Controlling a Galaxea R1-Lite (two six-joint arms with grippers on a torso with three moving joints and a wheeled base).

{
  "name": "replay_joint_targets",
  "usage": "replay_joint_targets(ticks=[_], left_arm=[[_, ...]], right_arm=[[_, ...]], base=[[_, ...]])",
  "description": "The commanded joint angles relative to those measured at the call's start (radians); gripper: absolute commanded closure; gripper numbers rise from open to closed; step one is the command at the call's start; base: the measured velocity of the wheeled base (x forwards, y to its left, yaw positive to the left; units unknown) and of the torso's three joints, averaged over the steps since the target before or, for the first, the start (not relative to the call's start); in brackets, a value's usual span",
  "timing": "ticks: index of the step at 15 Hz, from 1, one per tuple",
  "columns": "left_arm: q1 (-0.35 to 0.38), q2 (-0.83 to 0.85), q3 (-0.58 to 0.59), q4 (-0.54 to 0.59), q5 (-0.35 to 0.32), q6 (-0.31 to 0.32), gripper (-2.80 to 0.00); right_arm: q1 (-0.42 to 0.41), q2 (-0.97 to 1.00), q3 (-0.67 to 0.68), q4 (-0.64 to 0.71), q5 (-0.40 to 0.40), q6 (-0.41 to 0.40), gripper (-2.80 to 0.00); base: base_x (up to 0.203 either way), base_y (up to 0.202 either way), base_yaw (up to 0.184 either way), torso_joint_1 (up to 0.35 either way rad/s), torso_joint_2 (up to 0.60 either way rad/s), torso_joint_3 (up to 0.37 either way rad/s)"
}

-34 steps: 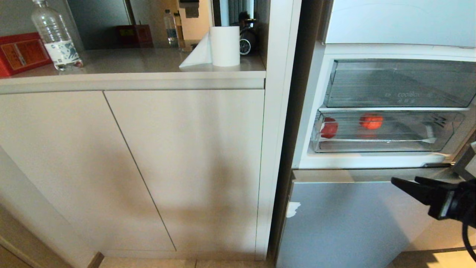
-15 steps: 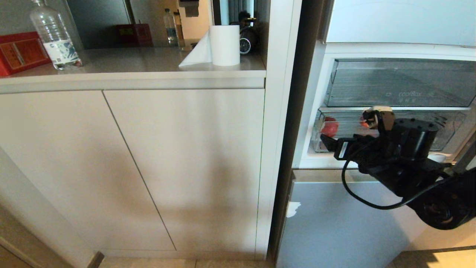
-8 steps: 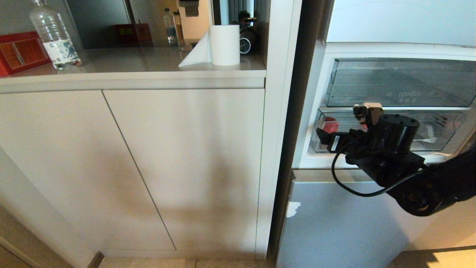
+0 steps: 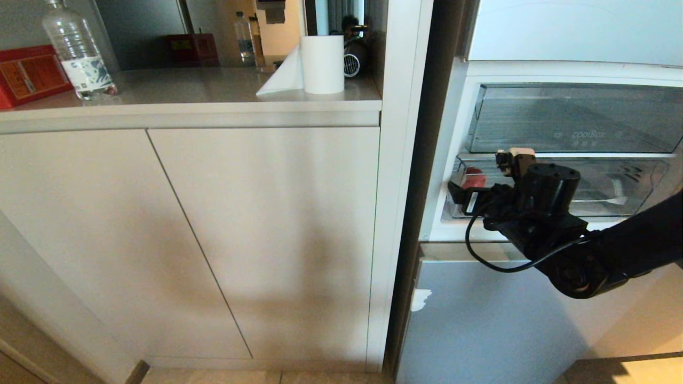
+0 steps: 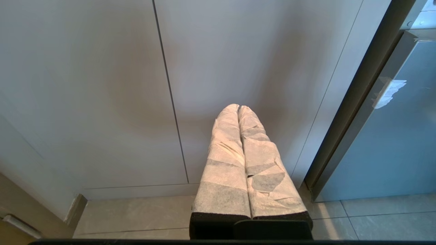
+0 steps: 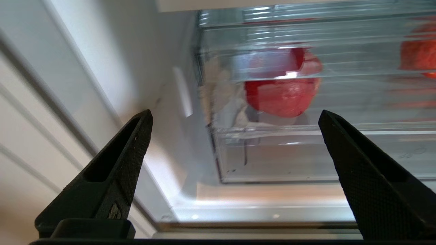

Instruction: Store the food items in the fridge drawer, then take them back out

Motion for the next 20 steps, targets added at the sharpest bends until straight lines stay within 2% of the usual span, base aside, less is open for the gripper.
replay_joint_targets(ticks=[1, 2, 3, 9, 13, 17, 20], left_arm=[[0.000, 0.000, 0.002, 0.000, 0.000, 0.001, 0.00], [0.000, 0.000, 0.002, 0.000, 0.000, 0.000, 0.00], [0.000, 0.000, 0.002, 0.000, 0.000, 0.000, 0.00], [0.000, 0.000, 0.002, 0.000, 0.000, 0.000, 0.00], [0.000, 0.000, 0.002, 0.000, 0.000, 0.000, 0.00], [0.000, 0.000, 0.002, 0.000, 0.000, 0.000, 0.00], [0.000, 0.000, 0.002, 0.000, 0.000, 0.000, 0.00]], right_arm=[[0.000, 0.022, -0.019, -0.006, -0.001, 0.002, -2.80], [0.001, 0.027, -0.028, -0.006, -0.001, 0.001, -1.50], [0.002, 0.032, -0.037, -0.006, -0.001, 0.001, 0.00], [0.018, 0.077, -0.114, -0.005, 0.001, 0.005, 0.00], [0.020, 0.072, -0.104, -0.005, 0.001, 0.008, 0.00], [0.020, 0.030, -0.053, -0.006, 0.002, 0.035, 0.00], [0.025, -0.047, 0.038, -0.008, 0.005, 0.059, 0.00]], base=[[0.000, 0.000, 0.000, 0.000, 0.00, 0.000], [0.000, 0.000, 0.000, 0.000, 0.00, 0.000], [0.000, 0.000, 0.000, 0.000, 0.00, 0.000], [0.000, 0.000, 0.000, 0.000, 0.00, 0.000], [0.000, 0.000, 0.000, 0.000, 0.00, 0.000], [0.000, 0.000, 0.000, 0.000, 0.00, 0.000], [0.000, 0.000, 0.000, 0.000, 0.00, 0.000]])
